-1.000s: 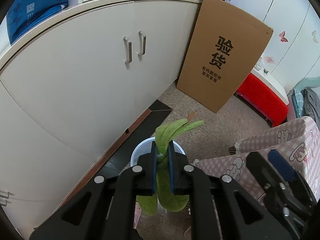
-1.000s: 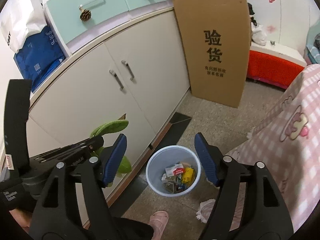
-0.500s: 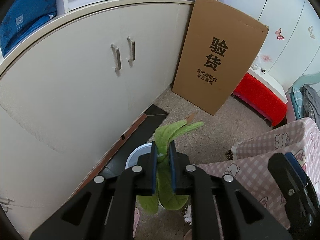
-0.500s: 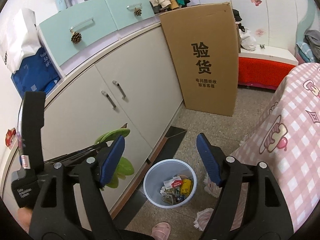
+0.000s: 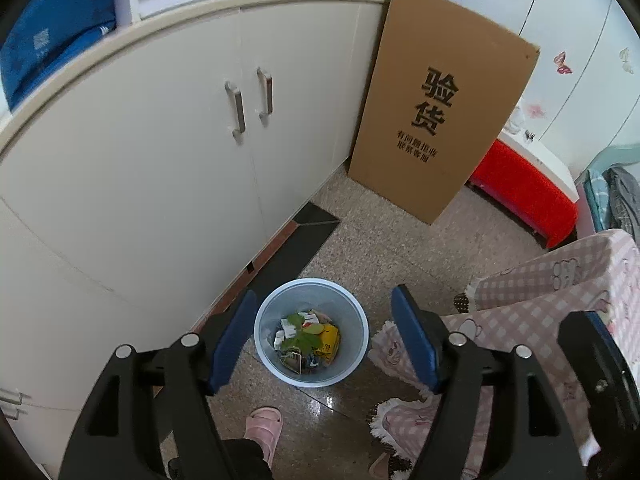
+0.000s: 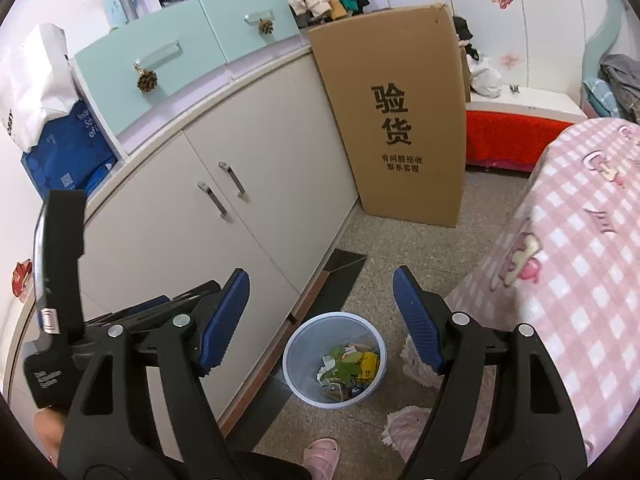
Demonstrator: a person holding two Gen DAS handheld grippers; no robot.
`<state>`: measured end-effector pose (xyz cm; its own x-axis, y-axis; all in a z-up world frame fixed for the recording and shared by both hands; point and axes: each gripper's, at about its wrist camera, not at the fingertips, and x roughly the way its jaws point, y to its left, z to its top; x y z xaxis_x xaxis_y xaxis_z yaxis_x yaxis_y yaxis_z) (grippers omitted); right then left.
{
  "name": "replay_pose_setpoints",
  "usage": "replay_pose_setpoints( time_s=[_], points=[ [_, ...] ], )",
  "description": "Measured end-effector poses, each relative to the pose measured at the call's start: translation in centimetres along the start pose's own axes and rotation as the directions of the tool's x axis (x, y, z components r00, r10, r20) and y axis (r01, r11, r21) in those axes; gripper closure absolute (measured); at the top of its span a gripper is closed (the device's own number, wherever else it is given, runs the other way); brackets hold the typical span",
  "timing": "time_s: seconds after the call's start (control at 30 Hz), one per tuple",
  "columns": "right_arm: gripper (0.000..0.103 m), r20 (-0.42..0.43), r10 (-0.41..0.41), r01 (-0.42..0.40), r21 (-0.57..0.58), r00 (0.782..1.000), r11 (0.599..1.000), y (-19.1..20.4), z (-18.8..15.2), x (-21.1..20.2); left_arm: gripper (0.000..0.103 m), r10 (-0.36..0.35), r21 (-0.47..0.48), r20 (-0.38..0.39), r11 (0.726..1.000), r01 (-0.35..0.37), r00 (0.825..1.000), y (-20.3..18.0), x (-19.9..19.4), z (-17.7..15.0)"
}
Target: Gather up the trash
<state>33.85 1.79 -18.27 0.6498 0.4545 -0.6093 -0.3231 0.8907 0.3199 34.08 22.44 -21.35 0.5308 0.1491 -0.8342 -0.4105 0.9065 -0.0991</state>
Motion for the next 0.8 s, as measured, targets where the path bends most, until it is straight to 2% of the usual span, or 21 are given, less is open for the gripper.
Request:
replay_pose_setpoints(
  time_s=[0.2, 0.37, 0.5, 0.63, 0.8],
  points=[
    [0.027, 0.072, -0.023, 0.024, -0.014, 0.997, 1.000, 0.2, -0.2, -6.0, 0.029, -0.014, 0.030, 0.107, 0.999, 0.010, 0.994, -0.8, -6.2, -0.9],
    [0.025, 0.163, -0.052, 0.057, -0.021, 0.985, 0.998, -0.1, -0.9, -12.6, 0.024, -0.039, 0.073, 0.236, 0.997, 0.022, 0.971, -2.3, -13.4, -2.7],
    [0.022, 0.260, -0.092, 0.106, -0.040, 0.961, 0.994, -0.2, -2.0, -19.0, 0.022, -0.071, 0.123, 0.336, 0.992, 0.031, 0.939, -3.6, -19.0, -4.8],
    [0.020, 0.358, -0.132, 0.158, -0.046, 0.924, 0.986, -0.3, -3.7, -25.0, 0.018, -0.131, 0.180, 0.430, 0.982, 0.057, 0.893, -4.8, -24.6, -7.6],
    [0.017, 0.442, -0.162, 0.207, -0.056, 0.882, 0.977, 0.0, -6.4, -30.5, 0.015, -0.214, 0.244, 0.513, 0.965, 0.098, 0.831, -5.6, -30.5, -12.1]
  ],
)
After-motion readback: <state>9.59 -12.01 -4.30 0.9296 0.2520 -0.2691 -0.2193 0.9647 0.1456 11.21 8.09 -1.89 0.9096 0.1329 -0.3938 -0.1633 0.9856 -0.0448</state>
